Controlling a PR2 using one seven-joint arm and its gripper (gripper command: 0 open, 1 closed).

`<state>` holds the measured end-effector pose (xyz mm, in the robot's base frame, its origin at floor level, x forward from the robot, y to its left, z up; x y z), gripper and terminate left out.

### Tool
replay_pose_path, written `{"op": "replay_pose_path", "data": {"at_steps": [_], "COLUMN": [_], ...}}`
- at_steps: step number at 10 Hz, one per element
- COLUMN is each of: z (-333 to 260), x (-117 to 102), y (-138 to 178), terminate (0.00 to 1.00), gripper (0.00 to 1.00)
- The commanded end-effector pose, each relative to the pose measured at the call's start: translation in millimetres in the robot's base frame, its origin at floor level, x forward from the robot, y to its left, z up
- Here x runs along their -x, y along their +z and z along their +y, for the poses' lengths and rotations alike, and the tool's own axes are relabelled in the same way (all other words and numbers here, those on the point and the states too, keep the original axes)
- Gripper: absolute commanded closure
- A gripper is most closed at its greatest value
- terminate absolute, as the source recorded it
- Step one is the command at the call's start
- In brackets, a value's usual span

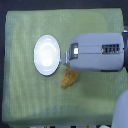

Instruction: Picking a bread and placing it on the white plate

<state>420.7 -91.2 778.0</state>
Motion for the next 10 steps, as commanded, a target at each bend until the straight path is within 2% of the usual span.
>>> {"op": "replay_pose_path", "data": {"at_steps": [1,10], "z": [-10,-18], "x": [-16,5], "y": [-42,-62], "terminate": [0.00,0.00], "gripper": [0.00,0.00]}}
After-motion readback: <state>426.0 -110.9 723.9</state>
